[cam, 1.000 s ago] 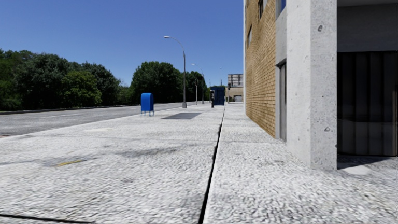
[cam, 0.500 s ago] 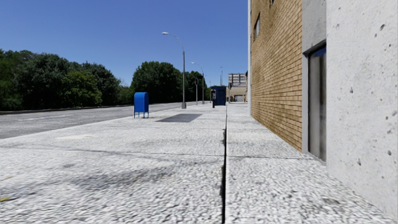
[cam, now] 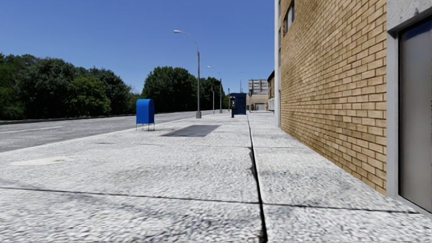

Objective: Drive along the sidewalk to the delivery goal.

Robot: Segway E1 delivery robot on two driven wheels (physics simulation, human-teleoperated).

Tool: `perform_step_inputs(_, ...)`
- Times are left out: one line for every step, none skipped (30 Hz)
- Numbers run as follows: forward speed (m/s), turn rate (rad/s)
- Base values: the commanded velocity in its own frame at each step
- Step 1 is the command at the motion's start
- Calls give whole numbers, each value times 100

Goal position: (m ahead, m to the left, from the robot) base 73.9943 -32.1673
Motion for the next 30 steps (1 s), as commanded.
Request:
perform_step_inputs(200, 0)
perform_step_inputs(200, 0)
perform_step_inputs(200, 0)
perform_step_inputs(200, 0)
perform_step_inputs(200, 0)
perform_step_inputs(200, 0)
perform_step_inputs(200, 0)
perform_step_inputs(200, 0)
perform_step_inputs(200, 0)
perform_step_inputs(200, 0)
perform_step_inputs(200, 0)
perform_step_inputs(200, 0)
perform_step_inputs(200, 0)
perform_step_inputs(200, 0)
perform_step_inputs(200, 0)
perform_step_inputs(200, 0)
perform_step_inputs(200, 0)
perform_step_inputs(200, 0)
perform_step_inputs(200, 0)
perform_step_inputs(200, 0)
perform_step_inputs(200, 0)
perform_step_inputs(200, 0)
perform_step_inputs(200, 0)
perform_step_inputs(200, 0)
perform_step_inputs(200, 0)
perform_step_inputs(200, 0)
perform_step_inputs(200, 0)
perform_step_inputs(200, 0)
perform_step_inputs(200, 0)
perform_step_inputs(200, 0)
